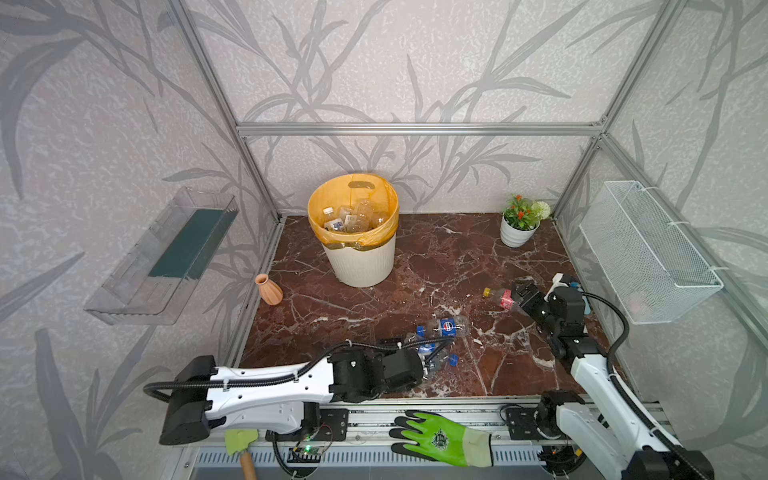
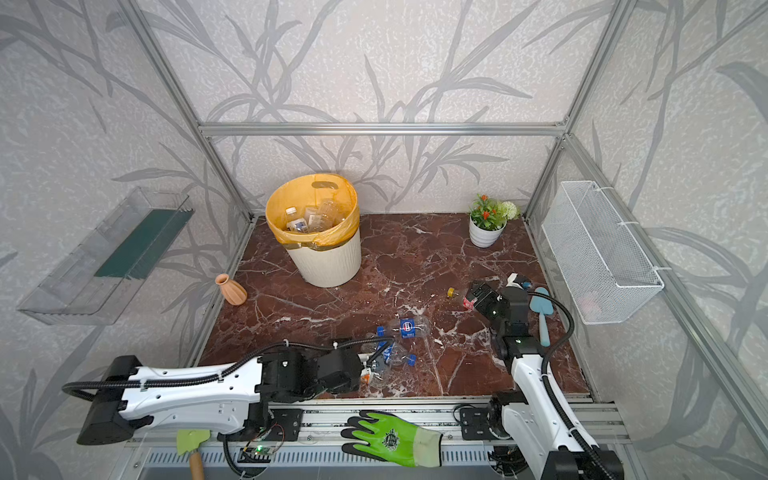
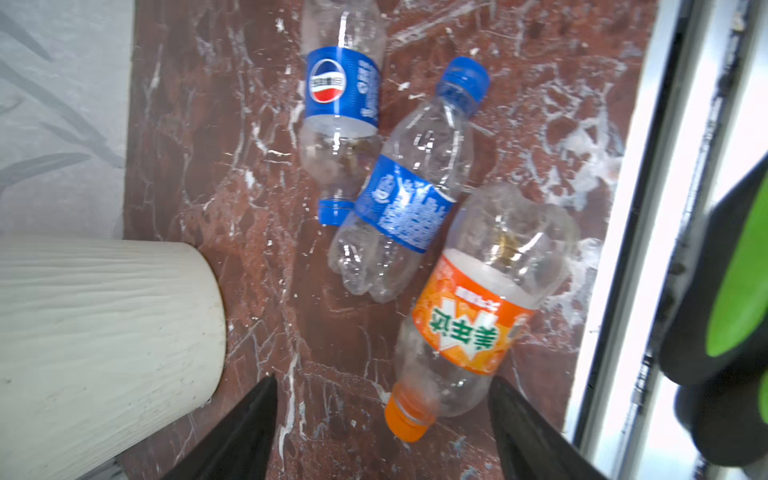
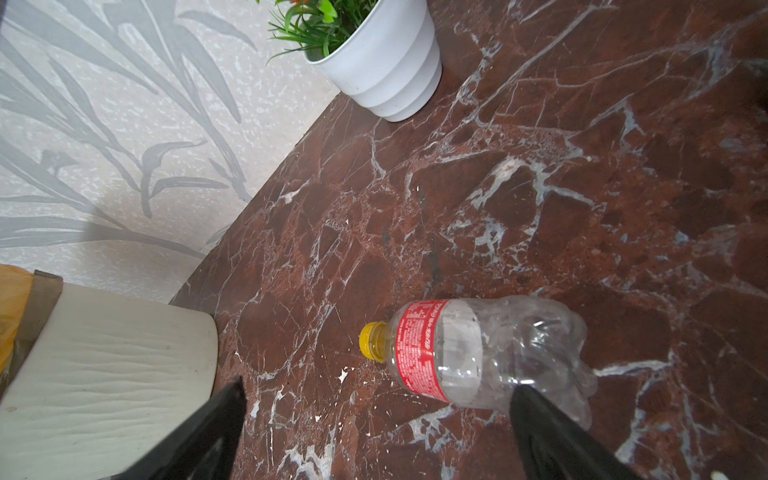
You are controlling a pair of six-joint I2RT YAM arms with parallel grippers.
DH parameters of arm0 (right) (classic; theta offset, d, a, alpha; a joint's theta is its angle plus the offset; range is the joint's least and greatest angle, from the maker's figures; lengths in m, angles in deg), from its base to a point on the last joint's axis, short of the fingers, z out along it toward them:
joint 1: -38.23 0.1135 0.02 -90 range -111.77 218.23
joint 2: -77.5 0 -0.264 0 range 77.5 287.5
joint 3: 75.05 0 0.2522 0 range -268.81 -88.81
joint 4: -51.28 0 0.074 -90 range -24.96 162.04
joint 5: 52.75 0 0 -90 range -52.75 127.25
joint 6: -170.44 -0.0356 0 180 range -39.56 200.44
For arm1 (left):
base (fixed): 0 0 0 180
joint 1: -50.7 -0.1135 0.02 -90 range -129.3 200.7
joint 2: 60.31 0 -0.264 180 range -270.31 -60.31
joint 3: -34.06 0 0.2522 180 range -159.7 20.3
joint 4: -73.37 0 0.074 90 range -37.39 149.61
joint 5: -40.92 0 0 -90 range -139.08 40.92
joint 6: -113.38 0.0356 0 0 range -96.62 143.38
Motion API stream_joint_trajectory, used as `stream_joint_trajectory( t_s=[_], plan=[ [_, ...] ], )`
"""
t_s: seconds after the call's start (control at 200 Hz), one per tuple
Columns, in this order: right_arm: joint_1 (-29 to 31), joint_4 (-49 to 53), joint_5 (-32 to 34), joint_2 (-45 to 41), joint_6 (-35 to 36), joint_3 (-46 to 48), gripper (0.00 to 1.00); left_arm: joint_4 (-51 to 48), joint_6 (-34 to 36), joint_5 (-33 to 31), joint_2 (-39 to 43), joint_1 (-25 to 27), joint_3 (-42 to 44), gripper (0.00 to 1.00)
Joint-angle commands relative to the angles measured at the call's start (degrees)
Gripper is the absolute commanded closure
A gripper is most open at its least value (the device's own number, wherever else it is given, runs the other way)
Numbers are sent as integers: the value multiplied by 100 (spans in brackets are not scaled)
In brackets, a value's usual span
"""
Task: Throw the plastic bottles in the bin
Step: 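Lower the left gripper onto the orange-label bottle nearest the robot, then close the left gripper on the orange-label bottle and lift it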
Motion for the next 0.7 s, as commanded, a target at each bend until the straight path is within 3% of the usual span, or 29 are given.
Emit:
stream_joint_trajectory(
  t_s=[0.0, 0.695],
  plan=[
    [-30, -211, -94, 37, -44, -33, 1, -526, 159, 105, -537, 82, -282, 30],
    [-168, -233, -238, 115, -56, -33, 1, 366, 416, 187, -2201, 131, -260, 31]
  ],
)
